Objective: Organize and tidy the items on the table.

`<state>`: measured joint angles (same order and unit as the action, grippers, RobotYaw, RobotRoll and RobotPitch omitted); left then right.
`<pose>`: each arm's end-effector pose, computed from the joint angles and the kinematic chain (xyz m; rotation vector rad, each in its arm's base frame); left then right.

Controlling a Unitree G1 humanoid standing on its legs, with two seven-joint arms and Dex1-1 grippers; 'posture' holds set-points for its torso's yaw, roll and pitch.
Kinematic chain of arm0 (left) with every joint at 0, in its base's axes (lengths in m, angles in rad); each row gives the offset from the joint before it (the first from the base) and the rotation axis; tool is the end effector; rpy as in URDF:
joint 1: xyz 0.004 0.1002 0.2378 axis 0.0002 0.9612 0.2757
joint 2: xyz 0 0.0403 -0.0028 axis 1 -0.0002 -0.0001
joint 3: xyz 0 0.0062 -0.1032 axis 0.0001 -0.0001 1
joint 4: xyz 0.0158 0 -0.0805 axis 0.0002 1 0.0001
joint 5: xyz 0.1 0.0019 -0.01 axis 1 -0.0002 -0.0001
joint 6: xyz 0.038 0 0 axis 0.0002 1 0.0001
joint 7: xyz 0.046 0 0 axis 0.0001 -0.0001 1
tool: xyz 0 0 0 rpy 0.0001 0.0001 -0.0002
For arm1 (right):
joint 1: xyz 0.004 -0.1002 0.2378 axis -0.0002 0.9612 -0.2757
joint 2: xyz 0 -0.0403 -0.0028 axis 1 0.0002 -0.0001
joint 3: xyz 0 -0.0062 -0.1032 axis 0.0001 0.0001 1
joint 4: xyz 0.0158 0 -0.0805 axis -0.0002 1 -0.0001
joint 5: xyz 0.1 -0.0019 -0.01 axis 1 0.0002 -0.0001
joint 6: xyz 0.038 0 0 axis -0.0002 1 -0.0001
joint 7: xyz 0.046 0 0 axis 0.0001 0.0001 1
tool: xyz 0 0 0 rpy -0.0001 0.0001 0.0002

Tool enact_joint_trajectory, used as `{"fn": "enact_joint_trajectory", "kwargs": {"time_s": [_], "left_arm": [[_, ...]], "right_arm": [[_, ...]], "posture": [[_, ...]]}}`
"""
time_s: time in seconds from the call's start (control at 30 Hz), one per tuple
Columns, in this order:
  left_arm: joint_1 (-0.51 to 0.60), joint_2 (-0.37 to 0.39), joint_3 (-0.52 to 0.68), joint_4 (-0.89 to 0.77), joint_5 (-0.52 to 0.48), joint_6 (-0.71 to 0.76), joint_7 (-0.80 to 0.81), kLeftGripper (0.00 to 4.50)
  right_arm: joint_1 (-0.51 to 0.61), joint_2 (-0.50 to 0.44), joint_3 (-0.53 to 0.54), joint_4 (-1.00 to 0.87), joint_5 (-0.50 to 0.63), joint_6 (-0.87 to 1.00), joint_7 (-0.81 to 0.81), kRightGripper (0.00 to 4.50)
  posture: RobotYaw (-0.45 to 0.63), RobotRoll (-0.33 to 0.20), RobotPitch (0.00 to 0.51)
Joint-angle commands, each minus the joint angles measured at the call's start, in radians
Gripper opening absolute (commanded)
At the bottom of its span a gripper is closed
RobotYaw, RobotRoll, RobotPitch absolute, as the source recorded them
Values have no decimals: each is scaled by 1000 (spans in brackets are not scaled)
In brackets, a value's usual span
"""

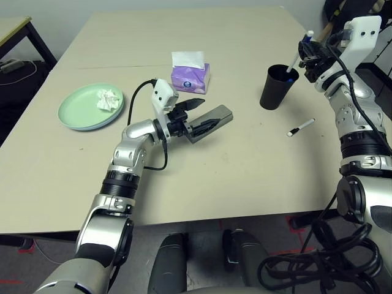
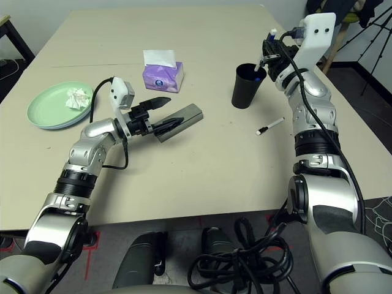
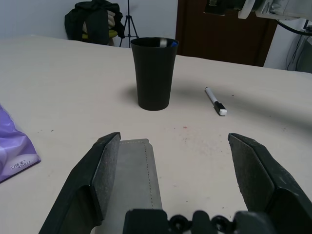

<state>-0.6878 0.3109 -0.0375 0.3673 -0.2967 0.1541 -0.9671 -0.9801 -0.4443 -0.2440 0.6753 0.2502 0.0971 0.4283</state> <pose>0.3208 0.1718 0.1536 0.1067 -0.1192 -1.0692 0.3445 -0.2412 0.2232 -0.0138 -0.2937 0.2357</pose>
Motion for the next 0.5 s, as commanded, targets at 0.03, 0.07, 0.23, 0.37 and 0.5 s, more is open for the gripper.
{"fn": "enact_joint_trajectory", "kwargs": {"time_s": [0.03, 0.07, 0.23, 0.37, 0.5], "left_arm": [[0, 3, -1, -16, -4, 6, -2, 4500], [1, 3, -2, -16, -4, 6, -2, 4500], [7, 4, -2, -23, -4, 7, -1, 4500], [25, 4, 1, -46, -6, 14, 10, 4500], [57, 1, 9, -88, -13, 29, 32, 4500]], "right_arm": [[-10, 1, 5, -5, 16, -2, 48, 3949], [-9, 3, 3, -9, 28, -1, 71, 4318], [13, -6, 13, -56, 106, 33, 279, 4456], [46, -96, 130, -64, 71, 36, 584, 4456], [50, -163, 226, -55, 16, -9, 759, 4456]], "posture": [[53, 0, 103], [53, 0, 103], [60, 0, 107], [76, 0, 121], [86, 0, 141]]}}
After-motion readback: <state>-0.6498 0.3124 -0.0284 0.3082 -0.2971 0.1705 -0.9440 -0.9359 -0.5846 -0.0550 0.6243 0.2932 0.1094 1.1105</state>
